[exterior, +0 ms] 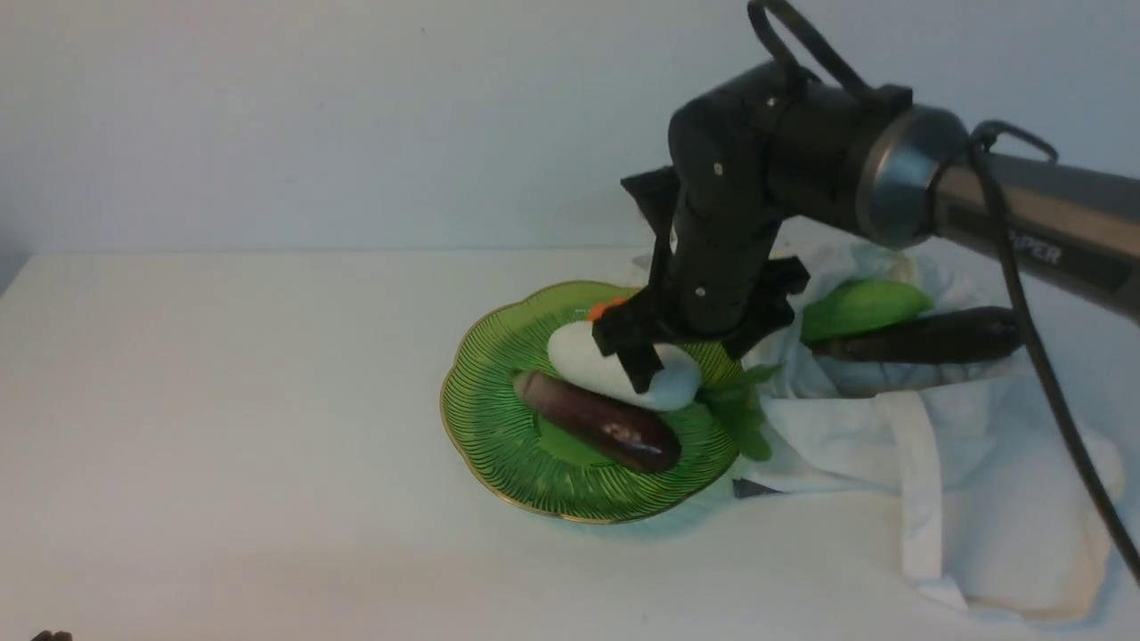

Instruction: Take vegetables from cloth bag on white table place on plate.

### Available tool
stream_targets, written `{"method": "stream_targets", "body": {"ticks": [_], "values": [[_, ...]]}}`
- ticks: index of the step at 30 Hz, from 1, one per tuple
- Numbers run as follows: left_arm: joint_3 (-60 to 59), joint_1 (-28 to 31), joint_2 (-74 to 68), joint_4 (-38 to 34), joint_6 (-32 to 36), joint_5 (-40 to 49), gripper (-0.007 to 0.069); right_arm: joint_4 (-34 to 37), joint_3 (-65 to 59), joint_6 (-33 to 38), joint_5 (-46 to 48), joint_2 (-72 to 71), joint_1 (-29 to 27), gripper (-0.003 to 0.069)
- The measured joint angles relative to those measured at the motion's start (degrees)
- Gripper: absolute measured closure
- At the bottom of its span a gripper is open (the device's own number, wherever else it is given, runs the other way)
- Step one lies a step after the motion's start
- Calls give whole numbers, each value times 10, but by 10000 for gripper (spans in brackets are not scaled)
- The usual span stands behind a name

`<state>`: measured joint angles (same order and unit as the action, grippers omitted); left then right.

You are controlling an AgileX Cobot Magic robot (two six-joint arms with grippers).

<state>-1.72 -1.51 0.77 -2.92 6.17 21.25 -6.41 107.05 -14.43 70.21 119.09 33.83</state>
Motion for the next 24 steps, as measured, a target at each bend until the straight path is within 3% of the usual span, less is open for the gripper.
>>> {"method": "stream_targets", "body": {"ticks": [7, 11, 14, 18, 24], "values": [[0, 0, 0, 0, 0, 0, 629, 12, 62, 38, 5, -21, 1, -31], [0, 0, 0, 0, 0, 0, 629, 64, 62, 82, 13, -77, 1, 26], [0, 0, 0, 0, 0, 0, 629, 82, 50, 102, 15, -132, 2, 102], [0, 0, 0, 0, 0, 0, 629, 79, 13, 120, 16, -241, 2, 259], [0, 0, 0, 0, 0, 0, 629, 68, -102, 132, 20, -431, 2, 543]]}}
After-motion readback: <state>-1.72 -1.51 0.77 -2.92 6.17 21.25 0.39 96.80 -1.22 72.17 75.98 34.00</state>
